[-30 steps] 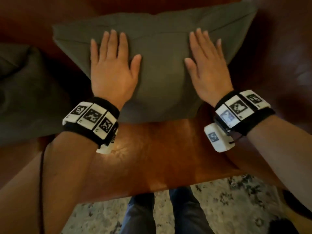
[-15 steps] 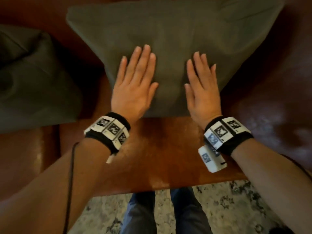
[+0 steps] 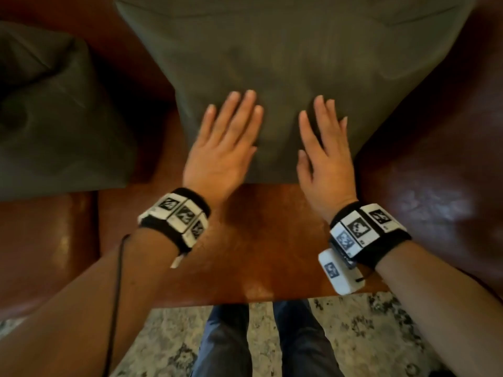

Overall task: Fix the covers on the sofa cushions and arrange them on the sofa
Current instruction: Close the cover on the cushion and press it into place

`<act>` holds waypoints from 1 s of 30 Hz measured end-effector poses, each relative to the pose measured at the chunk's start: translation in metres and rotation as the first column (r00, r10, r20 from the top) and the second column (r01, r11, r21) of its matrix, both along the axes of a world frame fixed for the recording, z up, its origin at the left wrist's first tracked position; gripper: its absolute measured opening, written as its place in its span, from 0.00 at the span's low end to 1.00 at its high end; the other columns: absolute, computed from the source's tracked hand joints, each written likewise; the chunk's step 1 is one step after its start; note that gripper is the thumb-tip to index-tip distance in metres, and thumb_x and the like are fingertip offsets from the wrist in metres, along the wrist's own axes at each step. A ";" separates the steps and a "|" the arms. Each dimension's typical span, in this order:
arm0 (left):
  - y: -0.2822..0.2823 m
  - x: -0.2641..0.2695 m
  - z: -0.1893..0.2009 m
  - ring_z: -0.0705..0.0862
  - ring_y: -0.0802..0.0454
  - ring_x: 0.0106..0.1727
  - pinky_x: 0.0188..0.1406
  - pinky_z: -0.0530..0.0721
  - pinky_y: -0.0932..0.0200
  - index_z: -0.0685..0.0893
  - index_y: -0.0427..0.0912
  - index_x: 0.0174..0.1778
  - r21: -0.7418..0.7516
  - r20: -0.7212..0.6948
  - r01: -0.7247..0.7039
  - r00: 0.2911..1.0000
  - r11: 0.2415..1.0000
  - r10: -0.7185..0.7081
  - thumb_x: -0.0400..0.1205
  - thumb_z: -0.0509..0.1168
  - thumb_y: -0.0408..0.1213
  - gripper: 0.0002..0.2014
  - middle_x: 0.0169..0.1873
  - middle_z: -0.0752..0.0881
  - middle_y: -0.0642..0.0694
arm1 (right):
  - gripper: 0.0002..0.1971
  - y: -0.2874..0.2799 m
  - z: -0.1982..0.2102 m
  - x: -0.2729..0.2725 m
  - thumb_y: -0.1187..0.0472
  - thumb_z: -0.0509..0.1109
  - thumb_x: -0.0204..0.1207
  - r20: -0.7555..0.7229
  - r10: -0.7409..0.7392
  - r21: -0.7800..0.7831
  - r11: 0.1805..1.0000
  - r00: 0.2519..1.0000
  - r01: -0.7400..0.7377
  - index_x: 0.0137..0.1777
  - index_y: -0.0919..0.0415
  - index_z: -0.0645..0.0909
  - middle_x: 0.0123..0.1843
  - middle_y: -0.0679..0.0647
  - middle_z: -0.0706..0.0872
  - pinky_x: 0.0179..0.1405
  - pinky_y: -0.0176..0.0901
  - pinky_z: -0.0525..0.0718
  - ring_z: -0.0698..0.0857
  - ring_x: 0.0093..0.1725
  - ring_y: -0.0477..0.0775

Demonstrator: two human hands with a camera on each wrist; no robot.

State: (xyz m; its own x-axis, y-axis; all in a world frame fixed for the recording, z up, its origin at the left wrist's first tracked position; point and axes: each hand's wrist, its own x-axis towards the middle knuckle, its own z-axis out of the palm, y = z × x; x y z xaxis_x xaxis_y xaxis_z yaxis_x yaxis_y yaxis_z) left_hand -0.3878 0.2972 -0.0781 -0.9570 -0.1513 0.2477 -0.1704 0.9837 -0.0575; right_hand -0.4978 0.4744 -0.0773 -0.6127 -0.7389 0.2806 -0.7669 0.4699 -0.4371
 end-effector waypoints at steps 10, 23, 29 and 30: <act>0.025 0.019 0.047 0.83 0.43 0.38 0.39 0.79 0.50 0.83 0.44 0.36 0.596 0.045 0.073 0.991 0.800 -0.124 0.81 0.60 0.42 0.11 0.31 0.82 0.50 | 0.08 0.010 0.030 0.013 0.64 0.66 0.76 0.204 0.117 -0.180 0.980 0.972 -0.080 0.50 0.62 0.86 0.45 0.57 0.87 0.49 0.50 0.82 0.85 0.46 0.58; -0.051 -0.025 0.054 0.91 0.56 0.39 0.46 0.86 0.62 0.87 0.41 0.42 0.920 0.386 -0.388 0.921 0.053 0.040 0.84 0.59 0.25 0.13 0.33 0.92 0.52 | 0.15 -0.013 0.042 -0.065 0.66 0.61 0.75 0.731 -0.165 0.268 0.962 0.662 -0.057 0.34 0.62 0.88 0.32 0.57 0.91 0.31 0.36 0.87 0.91 0.33 0.50; -0.096 0.022 0.043 0.86 0.59 0.35 0.45 0.83 0.62 0.84 0.48 0.37 0.905 0.292 -0.407 0.810 0.128 0.508 0.77 0.57 0.25 0.15 0.29 0.88 0.53 | 0.15 0.048 0.021 -0.088 0.68 0.63 0.78 0.665 -0.335 0.301 0.938 0.667 0.171 0.31 0.57 0.85 0.34 0.61 0.89 0.47 0.49 0.88 0.91 0.38 0.56; -0.095 0.026 0.044 0.86 0.61 0.33 0.44 0.84 0.64 0.84 0.47 0.38 0.889 0.321 -0.434 0.817 0.145 0.478 0.78 0.57 0.24 0.15 0.27 0.88 0.54 | 0.15 0.056 0.021 -0.088 0.66 0.65 0.77 0.629 -0.359 0.324 0.927 0.690 0.187 0.31 0.55 0.85 0.33 0.58 0.90 0.49 0.49 0.88 0.90 0.38 0.53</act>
